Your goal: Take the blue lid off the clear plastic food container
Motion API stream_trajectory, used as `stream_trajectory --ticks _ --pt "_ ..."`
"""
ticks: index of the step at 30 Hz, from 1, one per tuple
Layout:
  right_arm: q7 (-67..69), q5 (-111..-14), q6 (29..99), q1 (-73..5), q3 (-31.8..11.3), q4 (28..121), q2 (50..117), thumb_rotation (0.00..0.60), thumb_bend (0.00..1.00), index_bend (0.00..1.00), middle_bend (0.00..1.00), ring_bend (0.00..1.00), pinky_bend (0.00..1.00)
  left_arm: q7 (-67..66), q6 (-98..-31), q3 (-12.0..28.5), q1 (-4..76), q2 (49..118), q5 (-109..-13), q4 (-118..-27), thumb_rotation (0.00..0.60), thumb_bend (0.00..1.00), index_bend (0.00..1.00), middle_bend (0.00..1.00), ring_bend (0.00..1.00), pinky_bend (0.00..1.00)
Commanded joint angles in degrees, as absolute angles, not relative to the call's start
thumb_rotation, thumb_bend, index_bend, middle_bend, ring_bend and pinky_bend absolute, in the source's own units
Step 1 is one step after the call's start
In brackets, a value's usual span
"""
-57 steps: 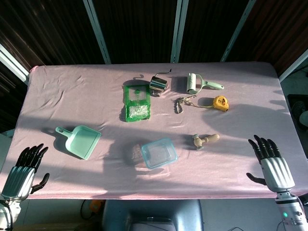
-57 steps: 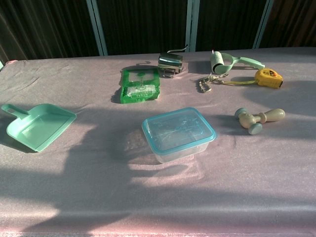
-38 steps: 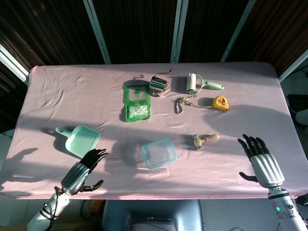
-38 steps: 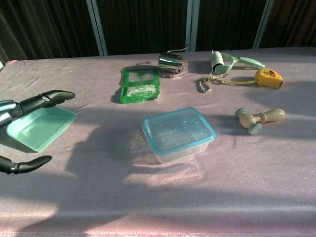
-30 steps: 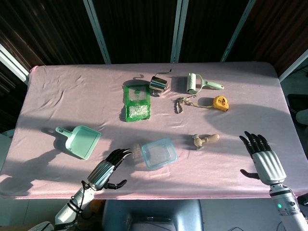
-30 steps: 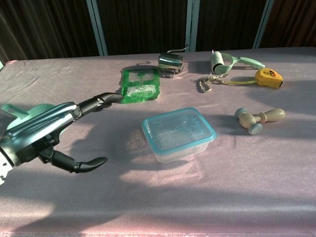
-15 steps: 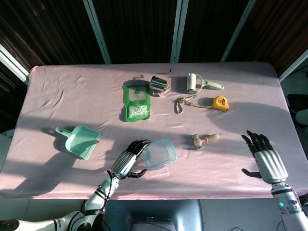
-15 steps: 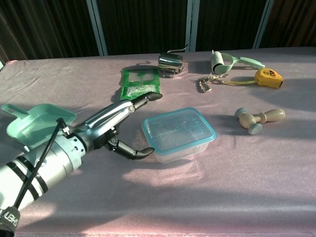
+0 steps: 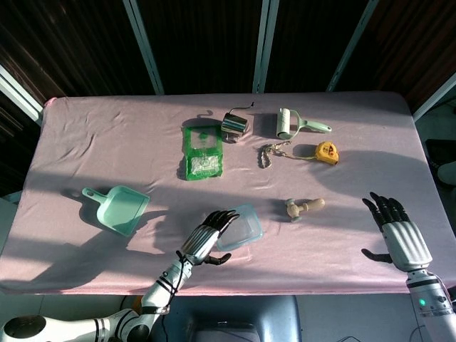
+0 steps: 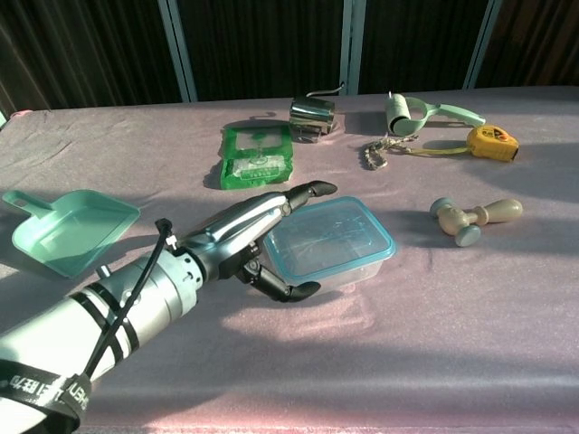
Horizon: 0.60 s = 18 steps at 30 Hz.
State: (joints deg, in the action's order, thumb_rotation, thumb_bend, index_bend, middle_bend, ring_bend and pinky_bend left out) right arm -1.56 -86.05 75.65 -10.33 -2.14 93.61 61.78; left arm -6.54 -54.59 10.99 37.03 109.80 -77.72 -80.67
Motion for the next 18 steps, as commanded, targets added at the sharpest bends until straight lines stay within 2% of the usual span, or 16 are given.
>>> stream_trajectory --ticks 1,11,18 --pt "-1.1 -86.3 75.6 -10.4 -2.0 93.7 61.5 0.6 0.13 0.0 0.0 0.0 0.0 -8.5 -55.5 10.9 37.9 112.1 -77.4 -77.9 0.6 0.25 0.0 0.0 0.0 0.0" --pt "0.2 -86.2 76.1 -10.1 -2.0 93.7 60.8 0.6 0.13 0.0 0.0 0.0 0.0 -10.5 -57.7 11.2 39.1 115.0 -77.8 -72.2 0.6 0.25 0.0 0.0 0.0 0.0" --pt "0.1 -86.1 76.0 -10.1 -1.8 93.8 60.8 0.6 0.13 0.0 0.0 0.0 0.0 -11.2 -54.9 11.7 40.0 113.5 -74.9 -72.8 0.6 0.26 0.0 0.0 0.0 0.0"
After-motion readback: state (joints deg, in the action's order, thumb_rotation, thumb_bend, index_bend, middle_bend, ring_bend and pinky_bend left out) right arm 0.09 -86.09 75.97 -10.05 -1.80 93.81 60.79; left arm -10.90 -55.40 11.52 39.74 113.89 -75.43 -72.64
